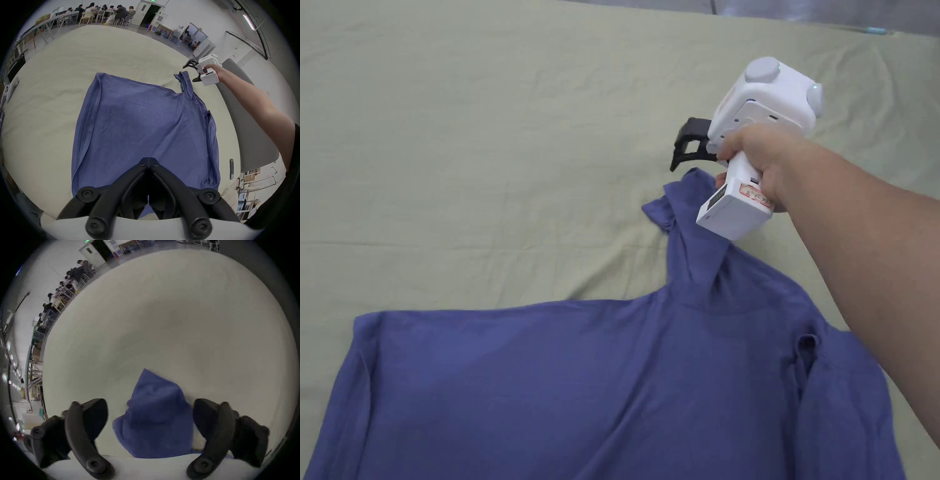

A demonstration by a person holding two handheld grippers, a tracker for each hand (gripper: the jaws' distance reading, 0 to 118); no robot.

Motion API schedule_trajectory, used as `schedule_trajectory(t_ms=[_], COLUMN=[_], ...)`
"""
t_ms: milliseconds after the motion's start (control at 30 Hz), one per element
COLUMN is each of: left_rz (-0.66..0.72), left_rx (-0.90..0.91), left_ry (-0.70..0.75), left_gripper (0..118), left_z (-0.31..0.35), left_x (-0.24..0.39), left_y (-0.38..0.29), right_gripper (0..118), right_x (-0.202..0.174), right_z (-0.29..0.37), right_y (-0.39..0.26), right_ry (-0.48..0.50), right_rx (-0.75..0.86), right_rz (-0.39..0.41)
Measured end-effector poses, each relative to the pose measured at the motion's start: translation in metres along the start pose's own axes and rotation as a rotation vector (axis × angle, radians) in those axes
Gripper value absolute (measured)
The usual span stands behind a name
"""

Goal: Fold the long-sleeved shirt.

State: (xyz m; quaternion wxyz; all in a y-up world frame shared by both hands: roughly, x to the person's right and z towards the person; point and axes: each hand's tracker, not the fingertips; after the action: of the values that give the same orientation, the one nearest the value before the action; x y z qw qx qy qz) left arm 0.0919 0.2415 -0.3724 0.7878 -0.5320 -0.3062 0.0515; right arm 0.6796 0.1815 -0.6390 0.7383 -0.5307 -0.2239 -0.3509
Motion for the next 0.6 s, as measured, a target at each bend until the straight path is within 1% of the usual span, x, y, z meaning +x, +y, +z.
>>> schedule_trajectory(t_ms=[33,67,100,133,167,233,267,333,400,467,500,533,567,600], left_rz=[0.001,-0.001,-0.003,-0.003,0.001,0.004,0.002,-0.005,-0.009,-0.014,-0.015,-0.015,-0.015,-0.016], left_rx=[-0.007,-0.012,-0.011,-0.011,-0.012,-0.011,-0.012,-0.015,-0.015,-0.01,-0.005,0.004,0.011,0.016], left_ry=[-0.002,-0.002,0.001,0.0,-0.005,-0.013,-0.017,-0.03,-0.044,-0.05,-0.054,-0.061,-0.064,-0.066], left_gripper=[0,0,0,0,0,0,0,0,0,0,0,0,0,0], left_z=[-0.002,-0.002,-0.002,-0.003,-0.003,-0.004,-0.004,-0.004,-0.002,0.003,0.006,0.009,0.011,0.013], left_x=[-0.001,-0.004,-0.005,-0.006,-0.006,-0.008,-0.006,-0.003,-0.001,0.003,0.003,0.003,0.003,0.003], left_y=[0.0,-0.002,-0.003,-0.003,-0.003,-0.007,-0.008,-0.012,-0.015,-0.018,-0.018,-0.018,-0.017,-0.016], right_gripper=[90,81,74,57,12,12,12,12,12,12,12,12,12,12], right_x=[0.0,-0.001,-0.004,-0.007,-0.017,-0.021,-0.023,-0.016,-0.013,-0.005,-0.002,0.001,0.006,0.012], right_z=[0.006,0.005,0.009,0.017,0.008,0.027,0.037,0.048,0.074,0.106,0.123,0.142,0.16,0.175], right_y=[-0.025,-0.036,-0.044,-0.054,-0.009,-0.006,-0.004,-0.016,-0.016,-0.04,-0.047,-0.058,-0.083,-0.098], right_ry=[-0.012,-0.057,-0.104,-0.129,-0.149,-0.112,-0.112,-0.105,-0.055,0.003,0.011,0.009,-0.01,-0.013], right_rx=[-0.001,-0.01,0.022,0.03,-0.048,-0.006,0.017,0.038,0.084,0.131,0.159,0.202,0.25,0.283], right_rz=[0.01,0.02,0.072,0.134,0.146,0.218,0.225,0.304,0.3,0.315,0.322,0.348,0.402,0.423])
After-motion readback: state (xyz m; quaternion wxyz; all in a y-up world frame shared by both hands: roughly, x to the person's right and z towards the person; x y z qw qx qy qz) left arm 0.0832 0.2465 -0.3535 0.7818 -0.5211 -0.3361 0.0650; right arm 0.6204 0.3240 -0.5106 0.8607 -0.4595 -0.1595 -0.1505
